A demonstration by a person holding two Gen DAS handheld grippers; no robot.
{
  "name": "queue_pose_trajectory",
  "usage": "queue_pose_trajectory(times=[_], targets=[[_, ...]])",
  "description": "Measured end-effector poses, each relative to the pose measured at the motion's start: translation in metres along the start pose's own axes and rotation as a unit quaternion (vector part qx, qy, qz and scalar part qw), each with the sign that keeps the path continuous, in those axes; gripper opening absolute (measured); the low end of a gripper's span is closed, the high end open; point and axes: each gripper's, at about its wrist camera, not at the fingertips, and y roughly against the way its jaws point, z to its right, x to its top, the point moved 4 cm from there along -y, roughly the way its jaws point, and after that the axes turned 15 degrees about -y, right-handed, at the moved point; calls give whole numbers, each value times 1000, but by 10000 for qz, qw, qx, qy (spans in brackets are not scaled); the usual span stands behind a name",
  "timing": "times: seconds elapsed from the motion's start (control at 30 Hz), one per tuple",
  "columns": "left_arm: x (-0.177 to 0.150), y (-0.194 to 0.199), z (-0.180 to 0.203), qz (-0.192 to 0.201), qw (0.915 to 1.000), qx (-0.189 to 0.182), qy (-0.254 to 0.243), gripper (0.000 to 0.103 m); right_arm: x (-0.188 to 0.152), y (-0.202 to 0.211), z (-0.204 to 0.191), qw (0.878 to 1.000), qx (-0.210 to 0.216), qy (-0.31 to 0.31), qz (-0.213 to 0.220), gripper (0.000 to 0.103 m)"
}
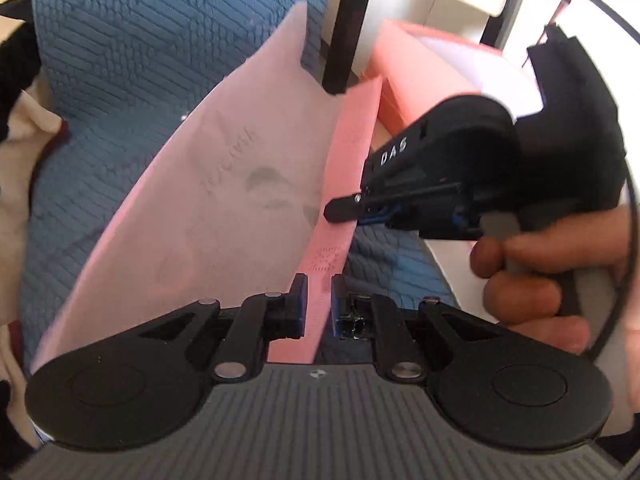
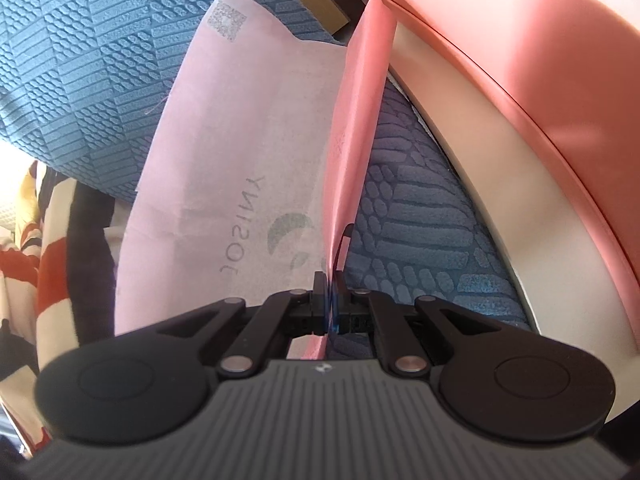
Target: Organize objects
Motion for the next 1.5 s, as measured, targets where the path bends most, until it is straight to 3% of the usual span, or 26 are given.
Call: queue_pose_trajectory(times=[0.13, 0.3, 0.4, 0.47, 0.53, 0.77, 0.8, 0.9, 1.1, 1.37, 1.5], targets=[[-1, -11, -3, -105, 9999, -74, -52, 33, -1, -3, -2, 10000, -2, 18, -14, 5], [-2, -26, 1, -296, 9989, 35, -364, 36, -1, -4, 1, 10000, -28, 28, -54, 5], [-4, -34, 7, -412, 9961, 347, -700, 33, 1, -5, 1, 10000, -34, 8, -41, 5], [-5, -36, 8, -429, 9950, 437, -784, 19, 2, -6, 3, 10000, -78, 0, -7, 7], [-4, -34, 7, -338, 9951, 523, -770, 14, 4, -7, 5, 9999, -142, -46, 44, 8], [-5, -35, -24, -267, 9981, -190, 516, 10, 9, -1, -1, 9995, -76, 137, 290, 13], [-6, -36, -31, -279, 9962, -323, 766, 10, 11, 0, -2, 9992, -58, 156, 358, 15], [-10, -39, -50, -333, 9864, -642, 1473, 10, 14, 6, -7, 9977, -133, 289, 591, 32], [-20, -49, -77, -460, 9620, -1052, 2478, 10, 13, 7, -16, 9956, -17, 660, 660, 31], [-20, -63, -82, -518, 9445, -1327, 2961, 10, -7, -2, -33, 9935, -62, 1043, 447, 21], [-16, -64, -85, -590, 9419, -1314, 3035, 10, -17, -12, -38, 9918, -151, 1242, 276, 20]])
